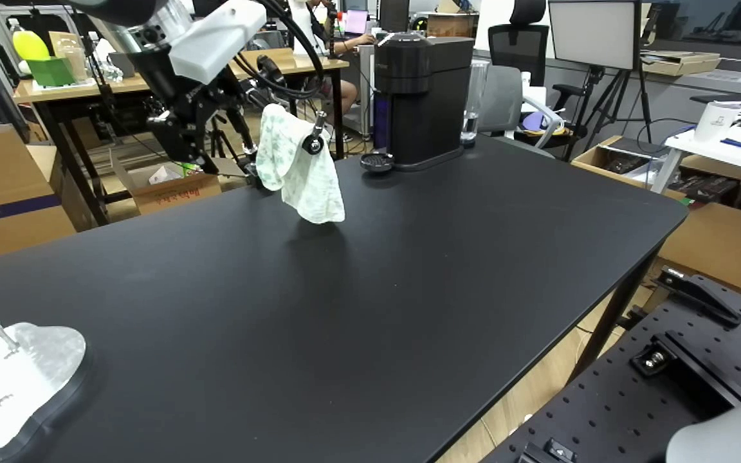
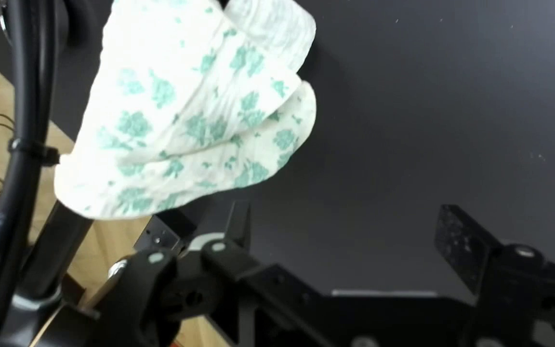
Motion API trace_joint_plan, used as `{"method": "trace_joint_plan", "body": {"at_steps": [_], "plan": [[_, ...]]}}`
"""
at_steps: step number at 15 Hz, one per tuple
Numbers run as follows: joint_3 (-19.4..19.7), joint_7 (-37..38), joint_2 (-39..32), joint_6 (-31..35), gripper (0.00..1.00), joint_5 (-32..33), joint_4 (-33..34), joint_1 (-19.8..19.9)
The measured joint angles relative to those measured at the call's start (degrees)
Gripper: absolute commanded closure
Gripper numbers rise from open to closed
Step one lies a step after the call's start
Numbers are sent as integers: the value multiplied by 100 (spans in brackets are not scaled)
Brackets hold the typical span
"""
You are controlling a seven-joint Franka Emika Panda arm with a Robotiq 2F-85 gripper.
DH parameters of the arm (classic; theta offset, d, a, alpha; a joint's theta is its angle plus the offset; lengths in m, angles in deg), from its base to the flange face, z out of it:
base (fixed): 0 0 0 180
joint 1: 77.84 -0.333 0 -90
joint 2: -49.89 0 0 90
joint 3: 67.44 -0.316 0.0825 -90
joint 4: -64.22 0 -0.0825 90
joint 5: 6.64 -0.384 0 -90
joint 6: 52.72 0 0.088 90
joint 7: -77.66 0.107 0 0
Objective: Pick the cloth and hang it on the object
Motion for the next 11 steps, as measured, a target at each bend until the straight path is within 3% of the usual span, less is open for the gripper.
{"method": "trace_joint_plan", "body": {"at_steps": [6,11], "plan": [[15,616,169,-39,0,837,250,-361],[-237,585,198,-859,0,166,337,-357]]}}
